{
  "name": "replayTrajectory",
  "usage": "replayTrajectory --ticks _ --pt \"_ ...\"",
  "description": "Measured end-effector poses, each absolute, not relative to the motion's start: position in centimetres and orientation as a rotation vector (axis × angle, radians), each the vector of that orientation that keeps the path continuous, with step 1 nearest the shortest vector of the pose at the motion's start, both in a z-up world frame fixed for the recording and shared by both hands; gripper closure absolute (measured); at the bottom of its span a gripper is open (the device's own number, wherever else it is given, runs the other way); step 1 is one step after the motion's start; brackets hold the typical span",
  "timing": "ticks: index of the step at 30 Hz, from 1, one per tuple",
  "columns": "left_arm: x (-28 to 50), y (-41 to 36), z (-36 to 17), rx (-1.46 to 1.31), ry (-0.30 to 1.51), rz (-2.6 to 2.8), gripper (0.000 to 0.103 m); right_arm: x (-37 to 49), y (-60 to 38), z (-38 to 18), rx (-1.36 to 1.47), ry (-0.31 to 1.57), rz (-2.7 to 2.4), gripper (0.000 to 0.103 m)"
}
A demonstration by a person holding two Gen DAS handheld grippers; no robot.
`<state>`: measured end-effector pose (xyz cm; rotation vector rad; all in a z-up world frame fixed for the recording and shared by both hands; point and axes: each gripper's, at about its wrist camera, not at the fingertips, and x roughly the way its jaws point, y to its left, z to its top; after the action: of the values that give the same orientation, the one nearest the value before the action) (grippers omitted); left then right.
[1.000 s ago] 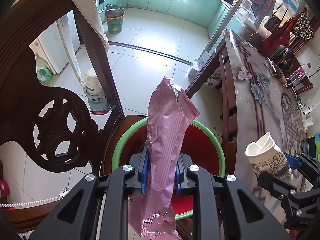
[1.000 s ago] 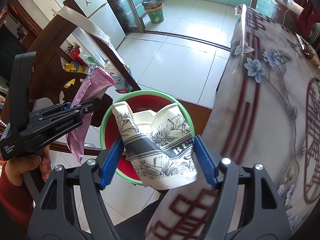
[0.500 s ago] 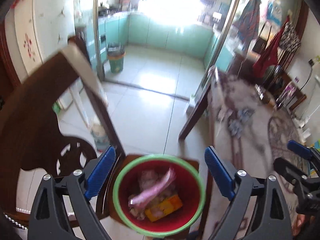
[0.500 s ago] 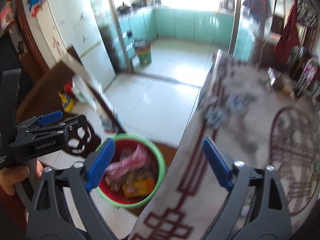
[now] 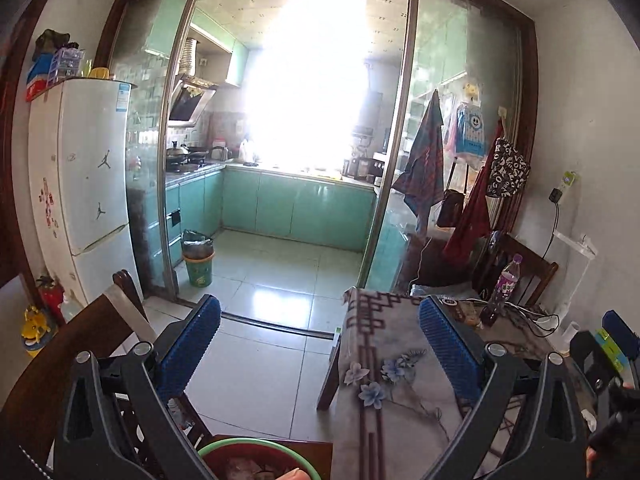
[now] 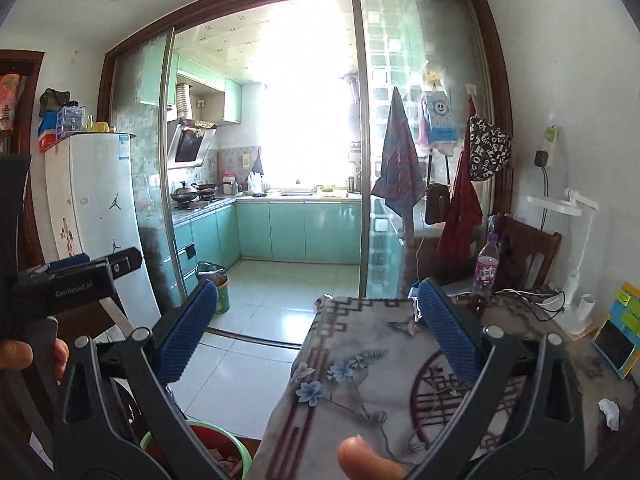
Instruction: Collect trash
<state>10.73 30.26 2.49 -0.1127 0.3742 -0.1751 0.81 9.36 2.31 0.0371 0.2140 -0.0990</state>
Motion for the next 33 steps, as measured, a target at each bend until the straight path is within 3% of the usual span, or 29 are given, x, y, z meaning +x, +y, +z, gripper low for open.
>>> replayTrajectory --ticks 33 --pt "7.3 29.0 3.2 -0.068 0.407 -0.086 0.008 -0.5 8.1 1.2 0.063 0.29 -0.127 0.005"
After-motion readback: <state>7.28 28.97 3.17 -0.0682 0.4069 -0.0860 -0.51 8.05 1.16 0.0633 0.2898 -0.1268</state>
